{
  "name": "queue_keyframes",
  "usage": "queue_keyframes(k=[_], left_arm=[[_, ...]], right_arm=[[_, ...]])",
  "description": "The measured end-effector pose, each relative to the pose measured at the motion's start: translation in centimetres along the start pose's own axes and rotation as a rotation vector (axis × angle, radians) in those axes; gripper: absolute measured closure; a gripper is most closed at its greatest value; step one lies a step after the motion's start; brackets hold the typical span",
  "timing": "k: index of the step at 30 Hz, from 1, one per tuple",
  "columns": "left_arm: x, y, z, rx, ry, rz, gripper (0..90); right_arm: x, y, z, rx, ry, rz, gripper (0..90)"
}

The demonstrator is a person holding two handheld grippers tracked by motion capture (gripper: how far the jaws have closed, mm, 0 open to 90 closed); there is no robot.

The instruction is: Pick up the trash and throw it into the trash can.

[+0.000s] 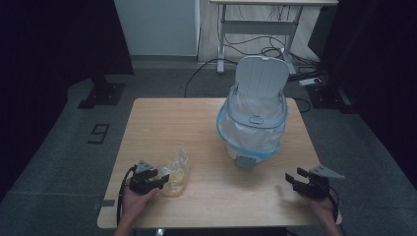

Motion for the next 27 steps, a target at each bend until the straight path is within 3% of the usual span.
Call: queue_keyframes(k=[3, 7, 21, 27], left_arm=[[0.1, -0.3, 0.1, -0.013, -0.003, -0.02, 69.9], [0.4, -0.8, 0.3, -0.028, -0.021, -0.045, 81.8], [2.2, -4.1, -0.3, -0.089, -0.013, -0.206, 85.0], [3.4, -5.0, -0.8, -0.1, 0.005, -0.238, 84.6]], right_arm=[[0.0, -0.1, 0.0, -0.003, 0.001, -0.001, 37.6], [0.0, -0.1, -0.2, -0.009, 0.003, -0.003, 37.9], [-0.2, -0.2, -0.4, -0.018, 0.012, 0.0, 38.7], [-0.3, -0.3, -0.6, -0.021, 0.021, -0.002, 38.7]])
Point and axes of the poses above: each handheld gripper's, and its own axes: y roughly forward along the jaws, x roughly out of its top, z roughly to its left, the point moved 4 cm from there along y, roughly forward along the jaws, and after that the axes turned 5 degrees about -y, right-handed, at the moved point
